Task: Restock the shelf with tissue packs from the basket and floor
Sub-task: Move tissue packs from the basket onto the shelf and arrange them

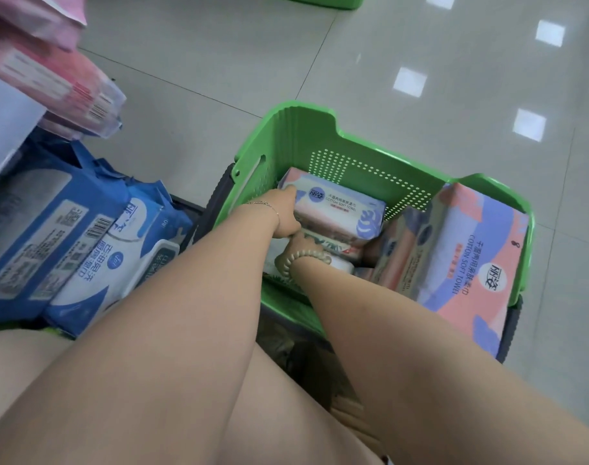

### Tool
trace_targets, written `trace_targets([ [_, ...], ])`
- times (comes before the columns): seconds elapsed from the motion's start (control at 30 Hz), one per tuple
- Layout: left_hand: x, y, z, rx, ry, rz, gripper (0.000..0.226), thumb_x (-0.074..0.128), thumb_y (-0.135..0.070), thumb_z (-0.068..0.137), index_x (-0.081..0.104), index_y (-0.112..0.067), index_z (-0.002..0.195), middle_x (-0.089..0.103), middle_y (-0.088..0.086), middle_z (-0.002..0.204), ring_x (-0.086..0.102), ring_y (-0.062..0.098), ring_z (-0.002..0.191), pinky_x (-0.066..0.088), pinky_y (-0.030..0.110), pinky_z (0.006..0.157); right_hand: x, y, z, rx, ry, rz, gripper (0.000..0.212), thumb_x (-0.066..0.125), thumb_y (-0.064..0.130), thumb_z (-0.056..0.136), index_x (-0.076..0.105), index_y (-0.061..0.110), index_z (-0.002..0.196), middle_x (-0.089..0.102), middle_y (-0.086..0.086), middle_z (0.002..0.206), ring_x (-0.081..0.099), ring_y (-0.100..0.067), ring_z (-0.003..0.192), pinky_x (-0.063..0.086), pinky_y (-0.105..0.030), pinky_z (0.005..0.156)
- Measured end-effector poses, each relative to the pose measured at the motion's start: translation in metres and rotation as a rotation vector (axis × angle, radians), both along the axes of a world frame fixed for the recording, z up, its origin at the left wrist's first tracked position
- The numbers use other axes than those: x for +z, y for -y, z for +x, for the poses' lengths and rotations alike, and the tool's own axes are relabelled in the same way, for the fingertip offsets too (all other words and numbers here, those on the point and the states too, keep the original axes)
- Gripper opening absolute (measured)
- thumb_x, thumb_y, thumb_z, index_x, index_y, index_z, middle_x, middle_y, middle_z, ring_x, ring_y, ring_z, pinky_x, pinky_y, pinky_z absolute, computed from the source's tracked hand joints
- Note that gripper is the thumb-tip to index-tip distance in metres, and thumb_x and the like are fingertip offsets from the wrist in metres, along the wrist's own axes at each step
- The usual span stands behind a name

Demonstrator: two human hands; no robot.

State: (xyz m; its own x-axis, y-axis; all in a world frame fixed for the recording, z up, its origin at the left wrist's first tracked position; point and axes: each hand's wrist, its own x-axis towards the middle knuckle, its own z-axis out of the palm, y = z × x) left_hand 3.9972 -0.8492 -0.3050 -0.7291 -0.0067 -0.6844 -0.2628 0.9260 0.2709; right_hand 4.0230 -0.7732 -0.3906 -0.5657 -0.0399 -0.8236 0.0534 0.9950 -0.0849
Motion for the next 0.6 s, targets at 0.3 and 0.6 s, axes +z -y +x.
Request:
trace_targets([
  [0.3, -0.006, 0.001, 0.0, -0.016, -0.018, 0.015, 0.057, 0.058, -0.022, 0.089, 0.033, -0.008, 0.138, 0.053, 0.01, 0.109, 0.052, 0.027, 0.09, 0.05, 0.039, 0.083, -0.031, -0.026, 0.019, 0.071, -0.065, 0.115, 0.055, 0.034, 0.02, 0.099, 0.012, 0.007, 0.148, 0.014, -0.015, 0.154, 0.015, -0.034, 0.139, 0.025, -0.057, 0.103],
  [0.6, -0.01, 0.004, 0.003, -0.073, 0.0, -0.025, 0.059, 0.059, -0.023, 0.087, 0.033, -0.009, 0.138, 0.055, 0.013, 0.118, 0.055, 0.029, 0.097, 0.05, 0.04, 0.084, -0.04, -0.038, 0.022, 0.167, -0.117, 0.097, 0.05, 0.031, 0.011, 0.098, 0.016, 0.01, 0.145, 0.013, -0.02, 0.152, 0.01, -0.039, 0.139, 0.021, -0.062, 0.102],
])
